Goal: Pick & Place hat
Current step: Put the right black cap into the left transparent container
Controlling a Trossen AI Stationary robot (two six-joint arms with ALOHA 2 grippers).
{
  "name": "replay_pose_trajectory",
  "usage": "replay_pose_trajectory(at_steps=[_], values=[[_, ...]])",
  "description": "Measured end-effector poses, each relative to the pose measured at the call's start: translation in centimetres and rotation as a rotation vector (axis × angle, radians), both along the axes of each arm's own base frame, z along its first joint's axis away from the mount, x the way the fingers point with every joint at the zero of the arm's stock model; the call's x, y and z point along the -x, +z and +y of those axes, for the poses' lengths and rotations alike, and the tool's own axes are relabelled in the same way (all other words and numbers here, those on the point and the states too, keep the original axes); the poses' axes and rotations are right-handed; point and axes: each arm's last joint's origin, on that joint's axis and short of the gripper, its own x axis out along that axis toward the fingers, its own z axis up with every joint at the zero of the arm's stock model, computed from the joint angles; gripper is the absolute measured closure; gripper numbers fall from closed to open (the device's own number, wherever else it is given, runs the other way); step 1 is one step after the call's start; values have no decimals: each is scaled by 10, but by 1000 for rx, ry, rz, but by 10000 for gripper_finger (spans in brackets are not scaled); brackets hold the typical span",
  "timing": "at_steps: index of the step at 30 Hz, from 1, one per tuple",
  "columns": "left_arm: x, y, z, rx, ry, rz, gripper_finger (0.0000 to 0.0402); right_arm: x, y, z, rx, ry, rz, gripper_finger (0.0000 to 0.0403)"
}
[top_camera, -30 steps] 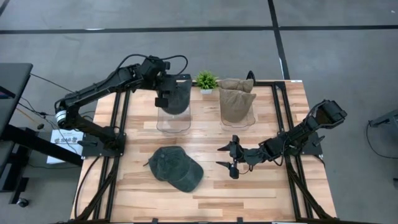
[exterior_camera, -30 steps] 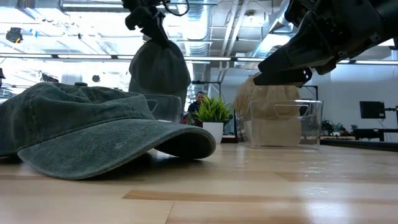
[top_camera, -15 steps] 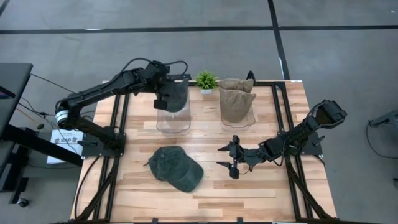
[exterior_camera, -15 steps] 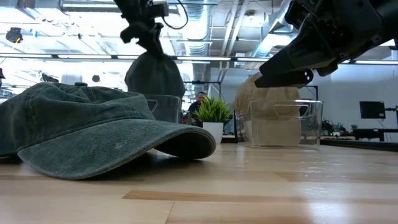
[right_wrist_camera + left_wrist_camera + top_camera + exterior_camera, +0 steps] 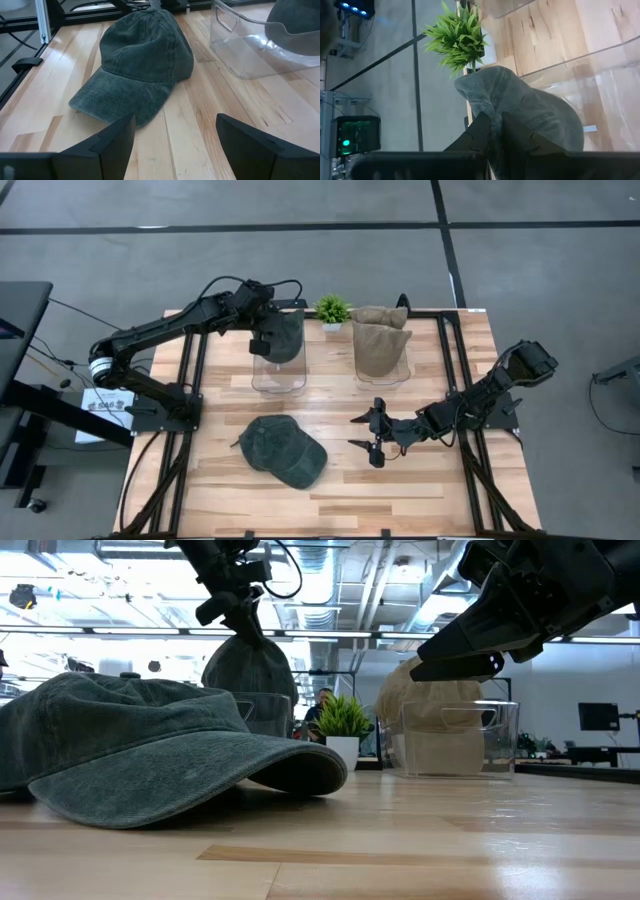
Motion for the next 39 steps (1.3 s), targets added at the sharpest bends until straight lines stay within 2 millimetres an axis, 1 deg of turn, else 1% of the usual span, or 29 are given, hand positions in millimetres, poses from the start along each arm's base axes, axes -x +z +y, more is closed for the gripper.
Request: replay_pose_trajectory(at_steps=[5, 11, 15, 17, 23, 25, 34, 39], values=[[-2, 1, -1, -10, -11, -9, 370, 0, 0, 0, 0, 0, 0, 132], [-7, 3, -9, -48, -80, -10, 370, 0, 0, 0, 0, 0, 0, 132], [-8, 1, -10, -66, -101, -4, 370, 0, 0, 0, 0, 0, 0, 132], [-8, -4, -10, -82, -108, 14, 370, 0, 0, 0, 0, 0, 0, 132], [-4, -31, -6, -192, -81, 146, 368, 0, 0, 0, 0, 1, 0, 132], [-4, -36, -6, -210, -75, 161, 368, 0, 0, 0, 0, 1, 0, 132], [-8, -30, -5, -290, -85, 118, 368, 0, 0, 0, -1, 1, 0, 132], [-8, -32, -5, -310, -101, 131, 367, 0, 0, 0, -8, 0, 0, 132]])
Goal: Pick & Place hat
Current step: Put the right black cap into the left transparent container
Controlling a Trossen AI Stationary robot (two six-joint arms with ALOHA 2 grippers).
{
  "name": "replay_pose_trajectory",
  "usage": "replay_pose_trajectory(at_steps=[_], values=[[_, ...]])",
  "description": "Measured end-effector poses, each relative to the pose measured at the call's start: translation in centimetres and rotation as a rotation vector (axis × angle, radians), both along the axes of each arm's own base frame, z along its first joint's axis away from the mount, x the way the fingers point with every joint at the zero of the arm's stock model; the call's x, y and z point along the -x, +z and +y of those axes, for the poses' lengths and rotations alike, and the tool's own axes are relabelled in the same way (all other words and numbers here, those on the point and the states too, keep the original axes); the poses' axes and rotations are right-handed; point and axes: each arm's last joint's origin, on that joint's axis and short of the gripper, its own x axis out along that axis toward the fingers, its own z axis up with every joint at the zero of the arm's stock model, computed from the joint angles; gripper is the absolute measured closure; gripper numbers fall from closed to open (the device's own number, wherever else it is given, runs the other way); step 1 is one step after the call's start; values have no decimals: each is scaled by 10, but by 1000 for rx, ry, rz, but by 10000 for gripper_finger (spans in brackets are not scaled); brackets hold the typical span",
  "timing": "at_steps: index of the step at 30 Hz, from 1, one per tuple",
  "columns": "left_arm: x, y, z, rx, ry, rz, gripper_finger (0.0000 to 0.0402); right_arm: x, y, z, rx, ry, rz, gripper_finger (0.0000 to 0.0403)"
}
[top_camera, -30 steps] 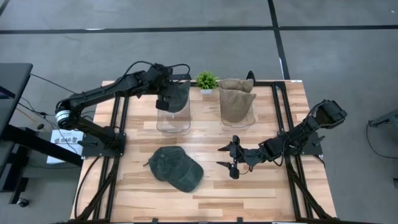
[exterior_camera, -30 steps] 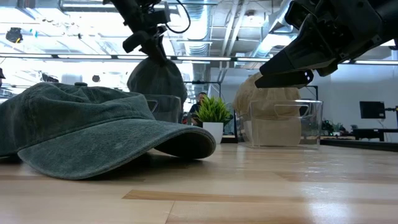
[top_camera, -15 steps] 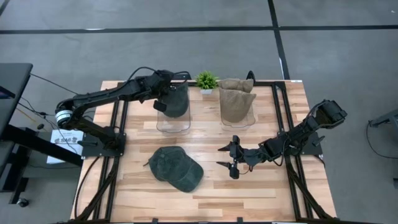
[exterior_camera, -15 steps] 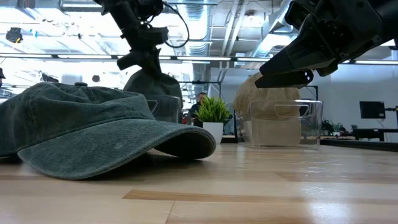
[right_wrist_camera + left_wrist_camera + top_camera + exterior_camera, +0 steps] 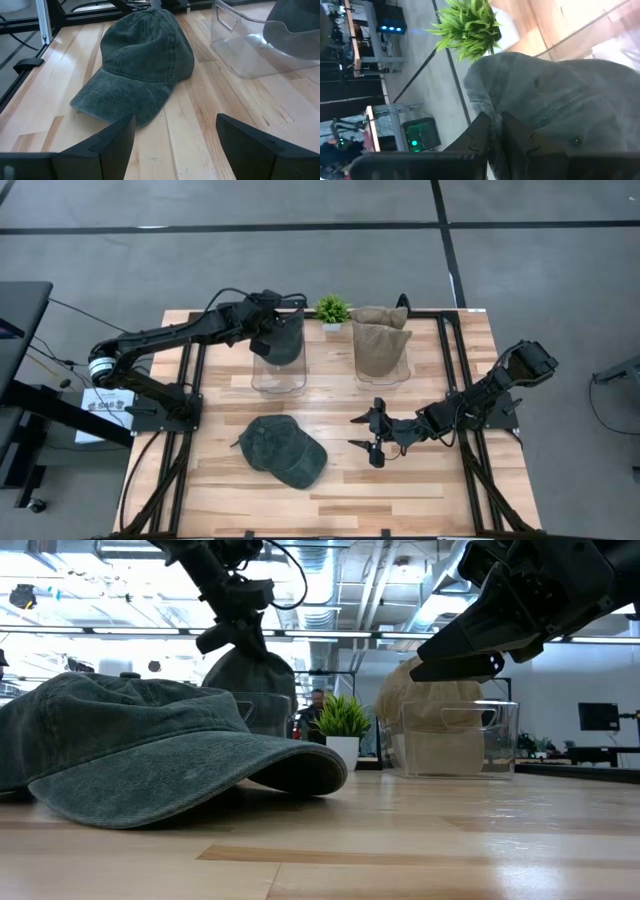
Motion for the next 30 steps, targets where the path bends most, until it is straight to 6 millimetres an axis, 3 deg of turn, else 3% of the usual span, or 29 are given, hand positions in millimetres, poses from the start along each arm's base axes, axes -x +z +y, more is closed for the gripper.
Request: replay_pose_trajectory(at_steps=[7, 16, 30], values=[[3, -16, -2, -35, -28, 81, 366, 1, 0, 2, 0, 7, 0, 132], [2, -16, -2, -21, -12, 58, 354, 1, 0, 2, -1, 6, 0, 132], [1, -13, 0, -80, 31, 53, 271, 1, 0, 2, 0, 5, 0, 132]])
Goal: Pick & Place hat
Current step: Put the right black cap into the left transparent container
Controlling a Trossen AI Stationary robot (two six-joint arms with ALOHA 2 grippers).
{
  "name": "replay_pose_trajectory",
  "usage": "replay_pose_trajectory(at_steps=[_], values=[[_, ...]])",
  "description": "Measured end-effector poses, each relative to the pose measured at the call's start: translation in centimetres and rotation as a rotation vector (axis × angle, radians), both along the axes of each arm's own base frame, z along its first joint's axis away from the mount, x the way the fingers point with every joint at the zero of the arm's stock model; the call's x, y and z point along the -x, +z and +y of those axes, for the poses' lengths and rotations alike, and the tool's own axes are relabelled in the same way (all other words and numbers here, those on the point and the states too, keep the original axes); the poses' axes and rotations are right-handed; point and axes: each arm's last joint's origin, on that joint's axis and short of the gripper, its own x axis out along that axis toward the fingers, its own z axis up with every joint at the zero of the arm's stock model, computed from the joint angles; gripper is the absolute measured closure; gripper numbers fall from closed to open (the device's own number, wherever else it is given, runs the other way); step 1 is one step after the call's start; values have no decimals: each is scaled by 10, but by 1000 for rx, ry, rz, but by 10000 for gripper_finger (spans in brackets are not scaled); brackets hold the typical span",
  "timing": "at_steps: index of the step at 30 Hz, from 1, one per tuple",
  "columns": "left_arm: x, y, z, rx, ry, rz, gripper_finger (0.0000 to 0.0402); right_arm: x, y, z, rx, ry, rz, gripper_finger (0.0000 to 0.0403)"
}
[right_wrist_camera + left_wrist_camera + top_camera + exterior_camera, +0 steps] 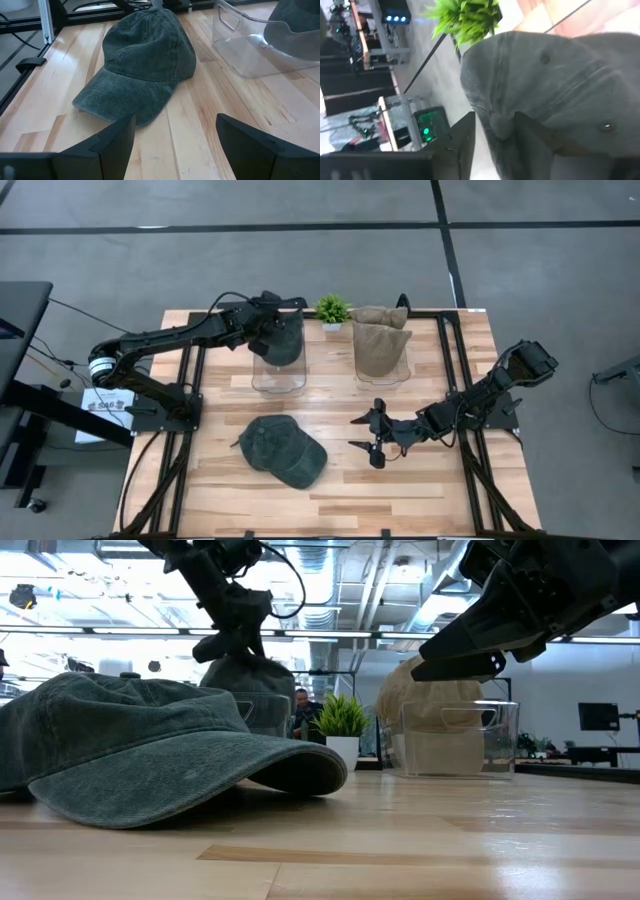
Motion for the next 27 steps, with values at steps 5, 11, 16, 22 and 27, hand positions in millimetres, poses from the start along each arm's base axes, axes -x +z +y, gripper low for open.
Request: replay_pose_trajectory(at_steps=[5, 11, 16, 22, 27], values=[[1, 1, 2, -50, 70, 9, 234, 0, 0, 0, 0, 0, 0, 132], [2, 2, 3, -72, 135, -4, 207, 0, 0, 0, 0, 0, 0, 132], [2, 6, 0, -79, 129, -23, 202, 0, 0, 0, 0, 0, 0, 132], [6, 26, -6, -120, 122, -151, 202, 0, 0, 0, 1, -1, 0, 132], [17, 51, -15, -148, 106, -298, 202, 0, 0, 0, 0, -2, 0, 132]])
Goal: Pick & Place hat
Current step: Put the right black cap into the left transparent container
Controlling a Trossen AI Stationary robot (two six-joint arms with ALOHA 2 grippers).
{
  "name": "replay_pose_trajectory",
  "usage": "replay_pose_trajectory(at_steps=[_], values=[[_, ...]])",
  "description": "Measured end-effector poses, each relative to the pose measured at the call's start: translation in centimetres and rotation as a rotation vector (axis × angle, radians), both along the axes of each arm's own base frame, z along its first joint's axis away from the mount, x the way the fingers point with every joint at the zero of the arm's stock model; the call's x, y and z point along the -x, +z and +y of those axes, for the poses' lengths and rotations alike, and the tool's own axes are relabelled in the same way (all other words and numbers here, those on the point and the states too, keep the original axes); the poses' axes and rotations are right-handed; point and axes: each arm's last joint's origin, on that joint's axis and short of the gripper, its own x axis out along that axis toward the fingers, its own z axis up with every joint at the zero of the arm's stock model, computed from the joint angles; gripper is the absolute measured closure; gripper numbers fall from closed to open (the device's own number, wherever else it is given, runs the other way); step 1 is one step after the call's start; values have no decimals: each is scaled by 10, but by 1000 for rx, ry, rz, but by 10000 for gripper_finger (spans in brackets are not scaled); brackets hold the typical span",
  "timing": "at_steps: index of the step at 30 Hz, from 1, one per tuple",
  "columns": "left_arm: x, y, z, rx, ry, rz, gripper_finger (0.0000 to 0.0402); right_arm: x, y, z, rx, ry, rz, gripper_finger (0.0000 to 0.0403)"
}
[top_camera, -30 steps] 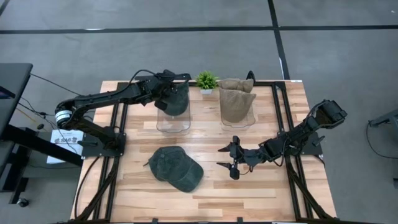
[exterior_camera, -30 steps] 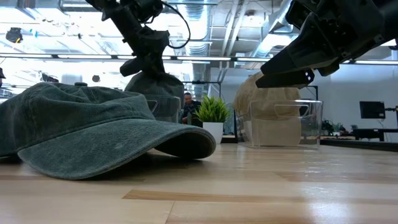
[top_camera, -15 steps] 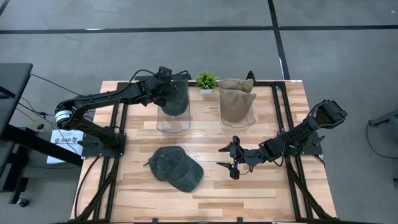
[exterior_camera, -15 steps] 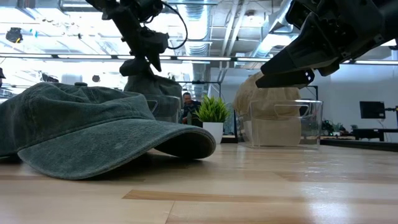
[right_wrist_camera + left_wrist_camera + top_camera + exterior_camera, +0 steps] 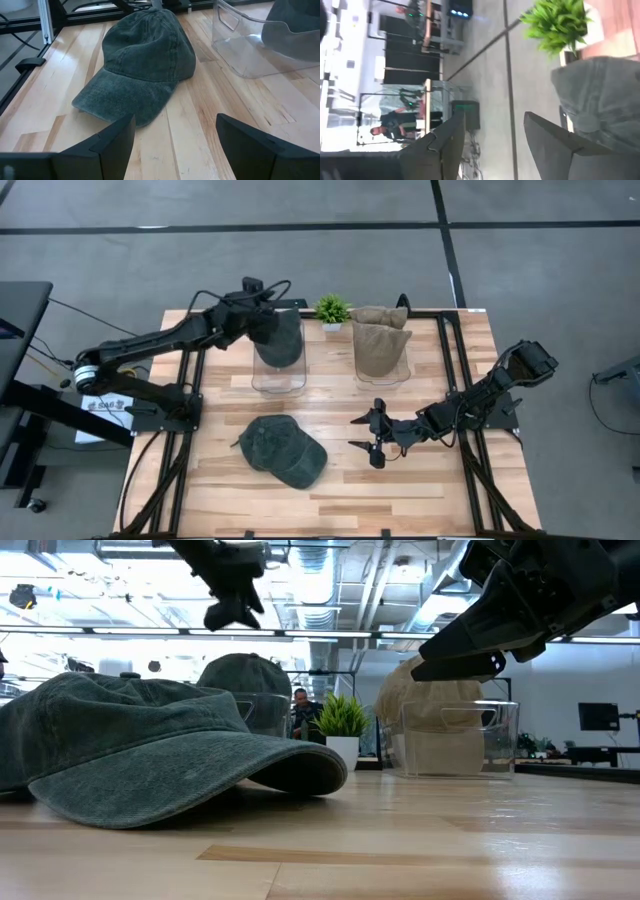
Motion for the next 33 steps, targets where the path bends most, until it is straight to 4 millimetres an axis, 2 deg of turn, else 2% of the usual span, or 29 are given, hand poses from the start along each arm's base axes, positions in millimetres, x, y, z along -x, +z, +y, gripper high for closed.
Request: replay_pose_trajectory(at_steps=[9, 14, 18, 23, 29, 33], values=[[17, 26, -25, 56, -65, -211, 202, 0, 0, 0, 0, 0, 0, 132], [18, 29, -42, 192, -66, -372, 202, 0, 0, 0, 0, 0, 0, 132], [19, 17, -59, 428, 0, -445, 202, 0, 0, 0, 0, 1, 0, 132], [29, -7, -85, 692, 155, -391, 202, 1, 0, 3, 0, 13, 0, 132], [44, -23, -109, 913, 314, -320, 204, 2, 0, 5, 0, 21, 0, 132], [49, -36, -117, 938, 401, -266, 221, 2, 0, 5, 0, 20, 0, 132]])
